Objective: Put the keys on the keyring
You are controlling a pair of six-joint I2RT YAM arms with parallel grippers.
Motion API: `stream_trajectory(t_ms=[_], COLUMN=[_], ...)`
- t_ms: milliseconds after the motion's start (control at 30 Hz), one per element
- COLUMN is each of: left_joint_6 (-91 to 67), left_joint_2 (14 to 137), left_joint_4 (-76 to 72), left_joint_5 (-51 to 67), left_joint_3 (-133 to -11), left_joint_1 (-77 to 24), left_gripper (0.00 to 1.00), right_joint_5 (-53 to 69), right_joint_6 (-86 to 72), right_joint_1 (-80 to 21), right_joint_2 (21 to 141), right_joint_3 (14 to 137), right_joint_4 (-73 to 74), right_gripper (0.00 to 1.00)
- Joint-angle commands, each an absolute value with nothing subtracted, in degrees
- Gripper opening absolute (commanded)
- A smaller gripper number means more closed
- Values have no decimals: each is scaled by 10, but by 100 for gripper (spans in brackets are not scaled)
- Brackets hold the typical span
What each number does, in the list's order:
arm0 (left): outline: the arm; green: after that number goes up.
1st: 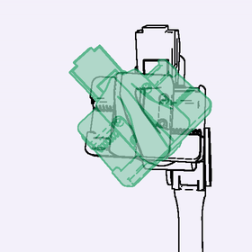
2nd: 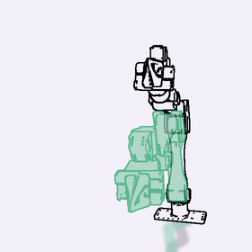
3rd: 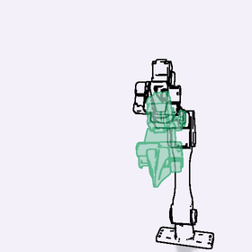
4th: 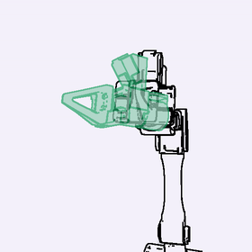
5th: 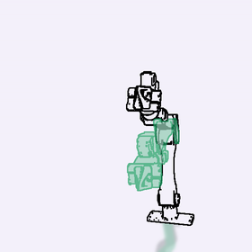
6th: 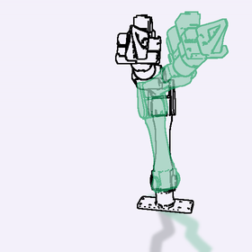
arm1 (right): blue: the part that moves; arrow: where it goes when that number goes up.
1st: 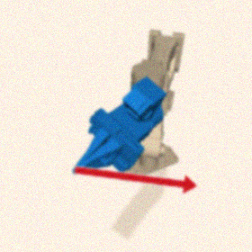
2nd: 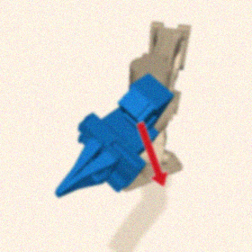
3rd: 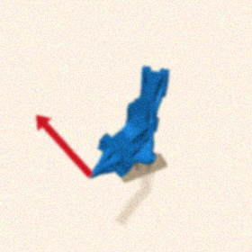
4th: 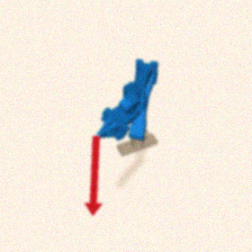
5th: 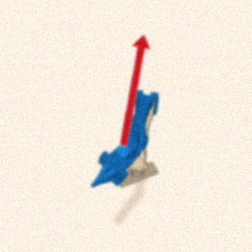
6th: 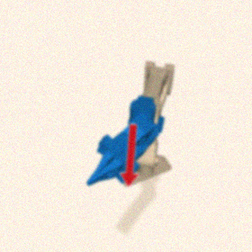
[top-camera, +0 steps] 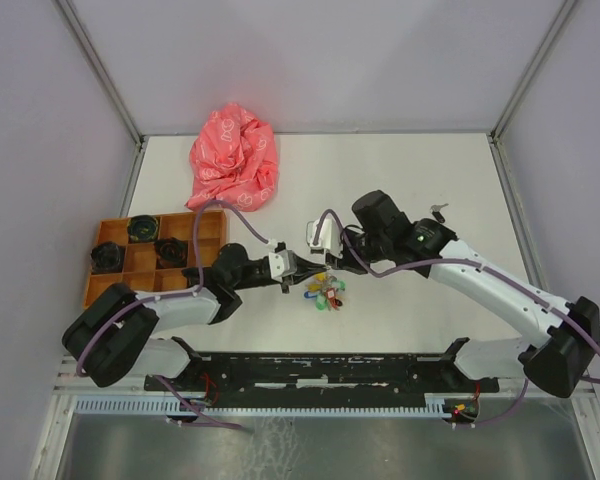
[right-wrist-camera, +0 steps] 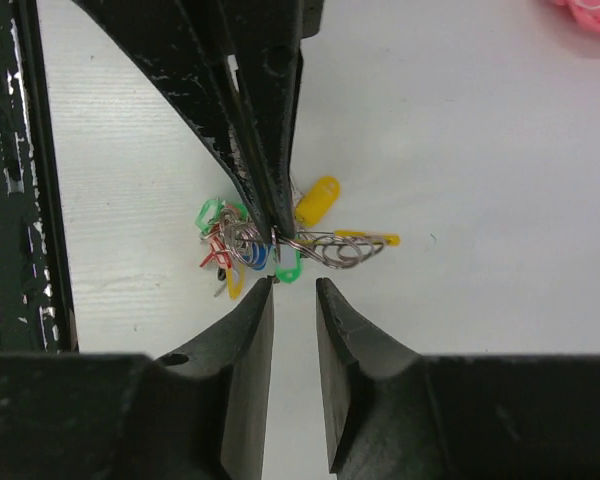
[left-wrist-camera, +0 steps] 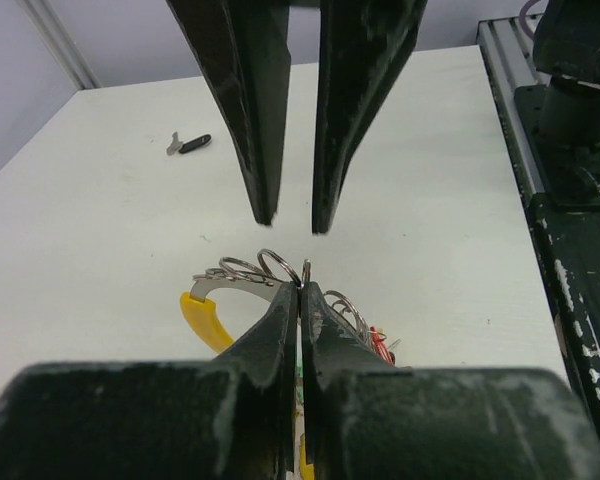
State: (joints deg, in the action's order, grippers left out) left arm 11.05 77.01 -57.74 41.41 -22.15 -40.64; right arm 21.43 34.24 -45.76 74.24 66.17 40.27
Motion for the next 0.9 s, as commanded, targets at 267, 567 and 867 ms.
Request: stream_trajectory(t_ms=[267,567,867], left_joint_6=[219,244,244], left_joint_2=[726,708,703], left_joint_4=[-575,-540,-541], left_joint_5=[432,475,479], left_joint_3=[-195,-203,-203], left_joint_1=[-409,-408,-409], left_gripper=[3,3,3], right_joint_5=[221,301,324], right_joint_6=[358,470,507], right_joint_1=[-453,-453,-453], right_joint_2=[691,728,760], right_joint_3=[645,654,667], right_joint_4=[347,367,395], right_gripper=[39,41,39])
